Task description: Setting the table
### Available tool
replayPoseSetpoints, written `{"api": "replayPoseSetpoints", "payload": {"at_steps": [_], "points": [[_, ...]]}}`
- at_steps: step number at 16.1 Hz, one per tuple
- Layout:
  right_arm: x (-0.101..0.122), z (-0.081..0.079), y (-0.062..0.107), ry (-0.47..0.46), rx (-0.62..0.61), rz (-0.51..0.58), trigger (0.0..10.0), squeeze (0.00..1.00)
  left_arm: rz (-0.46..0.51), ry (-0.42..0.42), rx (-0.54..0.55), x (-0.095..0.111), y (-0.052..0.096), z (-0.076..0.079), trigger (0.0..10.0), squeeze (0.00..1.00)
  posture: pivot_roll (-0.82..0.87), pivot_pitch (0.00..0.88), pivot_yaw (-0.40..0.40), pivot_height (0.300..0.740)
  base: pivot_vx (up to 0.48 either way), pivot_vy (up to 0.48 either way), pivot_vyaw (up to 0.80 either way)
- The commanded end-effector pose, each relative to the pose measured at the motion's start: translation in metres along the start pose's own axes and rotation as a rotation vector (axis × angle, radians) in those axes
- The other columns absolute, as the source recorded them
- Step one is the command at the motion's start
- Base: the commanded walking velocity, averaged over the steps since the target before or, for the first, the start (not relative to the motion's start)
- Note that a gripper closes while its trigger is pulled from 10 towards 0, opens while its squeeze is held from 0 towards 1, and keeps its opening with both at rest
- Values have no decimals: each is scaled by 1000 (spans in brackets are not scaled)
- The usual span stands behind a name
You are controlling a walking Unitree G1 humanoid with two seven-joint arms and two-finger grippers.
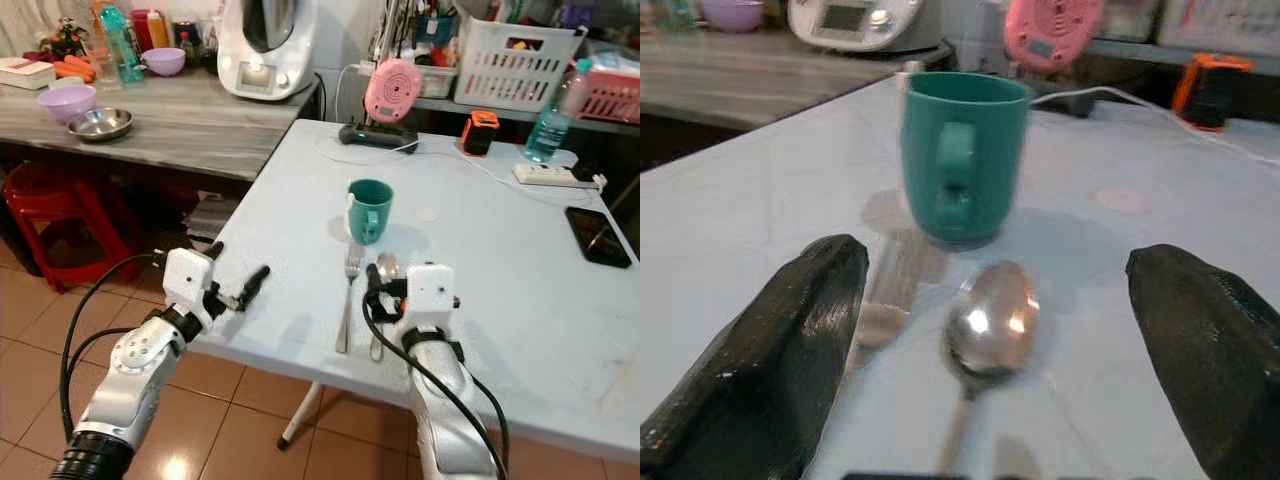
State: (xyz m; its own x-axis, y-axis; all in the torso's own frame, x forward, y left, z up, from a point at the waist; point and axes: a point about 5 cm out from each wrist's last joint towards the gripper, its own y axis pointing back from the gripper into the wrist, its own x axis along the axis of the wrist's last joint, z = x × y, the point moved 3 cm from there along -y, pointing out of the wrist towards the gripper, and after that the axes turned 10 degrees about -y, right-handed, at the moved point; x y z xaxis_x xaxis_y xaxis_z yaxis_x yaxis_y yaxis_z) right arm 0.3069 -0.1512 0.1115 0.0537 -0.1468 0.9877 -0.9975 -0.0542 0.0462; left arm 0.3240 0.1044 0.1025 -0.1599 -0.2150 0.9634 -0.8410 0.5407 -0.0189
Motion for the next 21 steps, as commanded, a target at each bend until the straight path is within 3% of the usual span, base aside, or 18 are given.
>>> {"api": "replayPoseSetpoints", "payload": {"at_steps": [1,6,10,14,15,17,18,21], "points": [[-3,-6,-6,-6,20,-22,10000,0,21,-17,-76,4,-1,8,10000,0,-110,0,-17,740,0,0,0],[-24,-31,-23,-22,77,-137,10000,0,33,-24,-259,5,5,25,10000,0,-113,0,1,740,0,0,0],[-32,-33,-25,-36,92,-215,10000,0,36,-35,-289,5,6,27,10000,0,-113,0,1,740,0,0,0],[-35,-25,-24,-82,46,-280,10000,0,39,-36,-290,7,6,26,10000,0,-110,0,-6,740,0,0,0],[-38,-24,-23,-89,46,-296,9490,0,40,-33,-300,7,6,27,10000,0,-113,0,-4,740,0,0,0],[-39,-27,-26,-87,53,-312,4745,0,41,-31,-316,7,6,30,10000,0,-113,0,-4,740,0,0,0],[-37,-33,-30,-81,67,-315,10000,0,43,-32,-319,8,5,30,10000,0,-113,0,-4,740,0,0,0],[-32,-45,-39,-70,93,-315,10000,0,44,-34,-332,8,5,31,10000,0,-110,0,-1,740,0,0,0]]}}
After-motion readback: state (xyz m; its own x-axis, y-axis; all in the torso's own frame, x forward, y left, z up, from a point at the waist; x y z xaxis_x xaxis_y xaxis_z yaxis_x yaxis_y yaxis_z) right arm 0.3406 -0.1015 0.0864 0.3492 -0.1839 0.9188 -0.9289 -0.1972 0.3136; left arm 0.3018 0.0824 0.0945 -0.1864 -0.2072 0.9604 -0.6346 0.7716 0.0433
